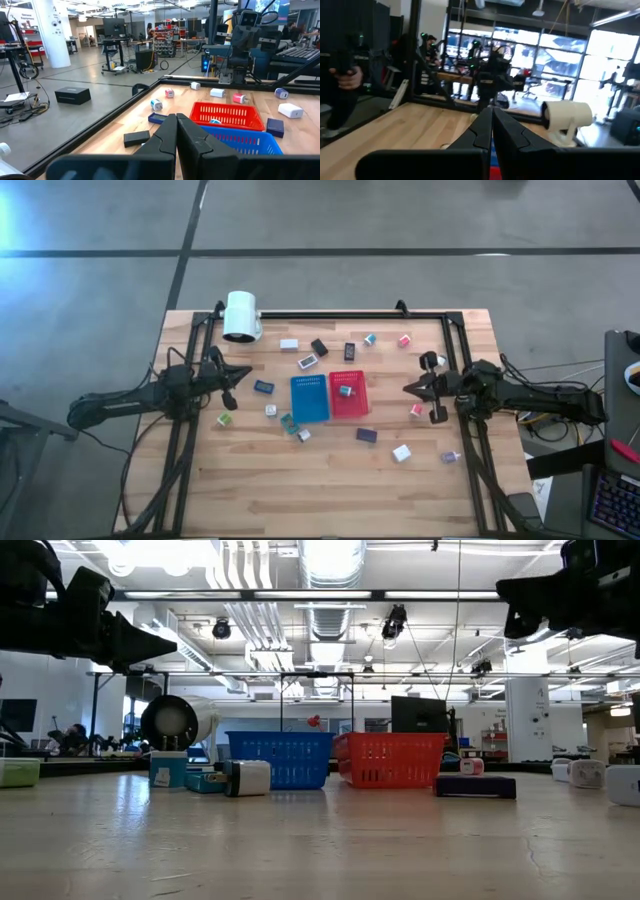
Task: Pick & Place Office items
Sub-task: Put the dark blue digital clock into the blue bin
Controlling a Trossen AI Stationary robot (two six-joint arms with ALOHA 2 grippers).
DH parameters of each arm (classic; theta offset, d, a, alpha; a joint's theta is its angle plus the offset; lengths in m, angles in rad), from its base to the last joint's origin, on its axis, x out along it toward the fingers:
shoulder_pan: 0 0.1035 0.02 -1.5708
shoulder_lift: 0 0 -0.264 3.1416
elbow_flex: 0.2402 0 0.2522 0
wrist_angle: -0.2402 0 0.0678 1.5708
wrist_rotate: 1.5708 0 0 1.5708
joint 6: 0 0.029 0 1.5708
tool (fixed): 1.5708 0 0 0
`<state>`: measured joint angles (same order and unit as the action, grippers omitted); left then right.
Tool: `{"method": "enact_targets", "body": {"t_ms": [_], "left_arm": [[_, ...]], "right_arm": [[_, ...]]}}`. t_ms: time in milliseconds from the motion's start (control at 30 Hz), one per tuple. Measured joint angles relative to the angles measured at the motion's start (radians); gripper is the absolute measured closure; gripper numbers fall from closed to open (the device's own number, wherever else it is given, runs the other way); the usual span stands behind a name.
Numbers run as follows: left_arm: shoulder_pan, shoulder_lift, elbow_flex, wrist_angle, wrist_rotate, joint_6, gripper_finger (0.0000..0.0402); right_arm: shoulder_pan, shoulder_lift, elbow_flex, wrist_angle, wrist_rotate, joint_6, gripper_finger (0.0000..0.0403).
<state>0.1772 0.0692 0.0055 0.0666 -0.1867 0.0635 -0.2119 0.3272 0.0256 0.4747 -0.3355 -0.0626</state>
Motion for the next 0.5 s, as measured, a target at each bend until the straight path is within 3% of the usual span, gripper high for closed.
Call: {"method": "enact_targets", "body": {"t_ms": [167,500], "left_arm": [[0.0,0.0,0.0,0.0,0.0,0.0,0.0392],[0.0,0.0,0.0,0.0,0.001,-0.005,0.0392]], "right_arm": [[-0.001,0.002,-0.017,-0.008,-0.014,0.06,0.0394],[-0.006,0.024,-0.017,-0.068,-0.014,0.019,0.0394]]}}
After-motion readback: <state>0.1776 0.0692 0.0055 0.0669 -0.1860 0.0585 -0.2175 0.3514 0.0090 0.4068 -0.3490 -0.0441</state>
